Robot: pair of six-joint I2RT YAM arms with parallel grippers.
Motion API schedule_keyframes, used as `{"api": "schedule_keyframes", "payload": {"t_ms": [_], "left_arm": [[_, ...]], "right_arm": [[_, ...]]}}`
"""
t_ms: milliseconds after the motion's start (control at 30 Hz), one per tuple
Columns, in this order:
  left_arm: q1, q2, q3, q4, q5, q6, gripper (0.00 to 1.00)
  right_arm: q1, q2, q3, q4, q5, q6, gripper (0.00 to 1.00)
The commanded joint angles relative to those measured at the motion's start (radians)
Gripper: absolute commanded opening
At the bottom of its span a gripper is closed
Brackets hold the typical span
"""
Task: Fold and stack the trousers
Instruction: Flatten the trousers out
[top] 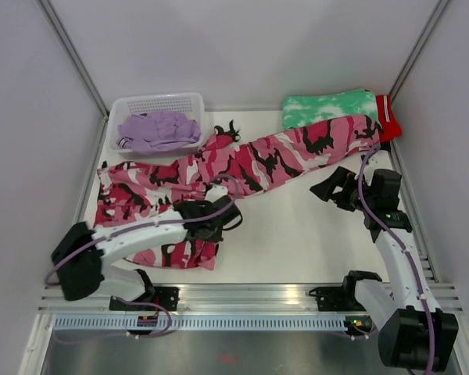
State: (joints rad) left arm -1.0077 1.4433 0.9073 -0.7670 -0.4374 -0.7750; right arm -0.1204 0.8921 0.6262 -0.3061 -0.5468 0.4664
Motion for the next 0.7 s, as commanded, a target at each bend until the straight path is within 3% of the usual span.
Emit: {"api": "schedule_keyframes", "payload": {"t_ms": [0,100,167,233,400,533,667], "left_arm": [[0.02,-0.306,0.122,0.046,0.172,0.054,0.02],[0.185,-0.53,0.133,0.058,0.274,0.069,0.02],[0.356,-0.581,0.125,0.008,0.298,0.098,0.02],[0.452,-0.561,0.092,-0.015,0.348,0.129,0.02],[0.475,-0.5,-0.039,0.037,0.402,0.103,0.03],[0.576,-0.563,-0.119,0.08,0.505,0.114,0.03],[0.652,-0.59,-0.13,0.077,0.585,0.154,0.02]], "right_arm": [[0.04,0.001,-0.019,0.074,-0.03,0.029,0.98],[0.1,-0.001,-0.039,0.122,-0.015,0.073,0.98],[0.192,0.004,-0.043,0.163,0.017,0.098,0.98],[0.314,0.025,-0.042,0.185,0.062,0.127,0.98],[0.546,0.1,-0.042,0.242,0.241,0.201,0.98],[0.747,0.178,-0.059,0.352,0.33,0.265,0.98],[0.913,0.379,-0.028,0.491,0.415,0.296,0.97]]}}
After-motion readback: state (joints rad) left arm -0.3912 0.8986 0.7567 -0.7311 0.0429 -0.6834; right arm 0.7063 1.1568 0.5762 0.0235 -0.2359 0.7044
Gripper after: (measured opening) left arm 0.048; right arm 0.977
